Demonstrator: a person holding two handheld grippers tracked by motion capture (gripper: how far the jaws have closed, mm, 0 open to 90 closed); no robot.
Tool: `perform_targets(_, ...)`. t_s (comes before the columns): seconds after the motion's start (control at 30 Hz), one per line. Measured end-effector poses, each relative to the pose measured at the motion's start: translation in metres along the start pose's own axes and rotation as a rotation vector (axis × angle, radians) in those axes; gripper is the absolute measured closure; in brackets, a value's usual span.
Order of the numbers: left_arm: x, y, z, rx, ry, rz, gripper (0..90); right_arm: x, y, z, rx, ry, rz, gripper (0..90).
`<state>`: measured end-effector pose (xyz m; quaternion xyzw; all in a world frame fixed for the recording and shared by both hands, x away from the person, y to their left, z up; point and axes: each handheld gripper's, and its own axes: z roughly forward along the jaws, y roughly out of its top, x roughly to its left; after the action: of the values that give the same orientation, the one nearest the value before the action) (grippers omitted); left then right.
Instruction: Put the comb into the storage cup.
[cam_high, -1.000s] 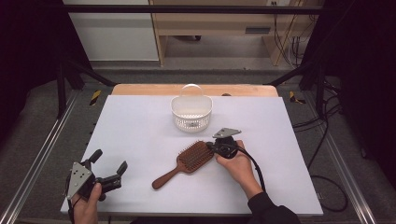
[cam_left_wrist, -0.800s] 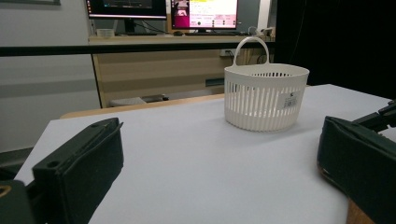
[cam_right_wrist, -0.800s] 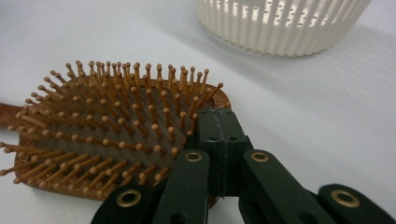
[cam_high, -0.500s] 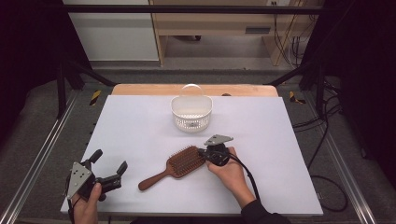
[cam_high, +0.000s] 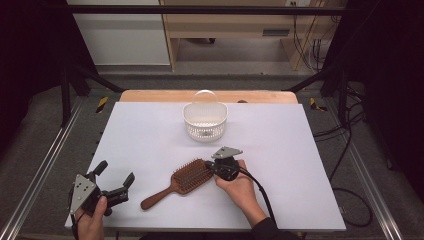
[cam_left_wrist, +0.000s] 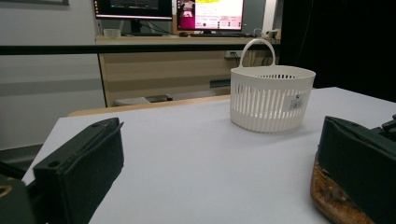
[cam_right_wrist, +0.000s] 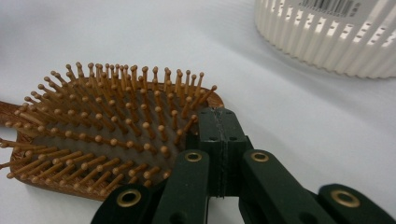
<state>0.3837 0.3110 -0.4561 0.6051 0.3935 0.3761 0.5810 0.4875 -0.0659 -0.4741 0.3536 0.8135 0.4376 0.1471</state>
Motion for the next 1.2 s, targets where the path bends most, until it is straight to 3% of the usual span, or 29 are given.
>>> perform_targets(0.17,0.004,-0.001,-0.002,0.000,0.012,-0.012,0.4,-0.010,-0.003,-0.018,-0.054,-0.030,0.022,90.0)
perform_targets(0.27,0.005,-0.002,-0.002,0.004,0.021,-0.013,0.4,-0.019,-0.009,-0.041,-0.123,-0.049,0.031,90.0)
perform_targets(0.5,0.007,-0.002,-0.004,0.009,0.042,-0.003,0.4,-0.052,-0.041,-0.096,-0.240,-0.154,0.076,84.3)
perform_targets(0.6,0.008,-0.003,-0.004,0.009,0.046,-0.008,0.4,-0.064,-0.054,-0.114,-0.265,-0.198,0.087,73.4)
perform_targets(0.7,0.009,-0.004,-0.004,0.013,0.045,-0.013,0.5,-0.072,-0.060,-0.126,-0.289,-0.223,0.128,51.7)
perform_targets(0.87,0.009,-0.001,-0.005,0.002,0.042,-0.011,0.3,-0.078,-0.064,-0.135,-0.278,-0.253,0.135,20.9)
perform_targets(1.0,0.010,-0.001,-0.006,-0.001,0.042,-0.013,0.3,-0.078,-0.068,-0.139,-0.315,-0.279,0.141,12.1)
perform_targets(1.2,0.010,0.000,-0.007,-0.003,0.039,-0.012,0.3,-0.077,-0.072,-0.143,-0.379,-0.270,0.126,7.4)
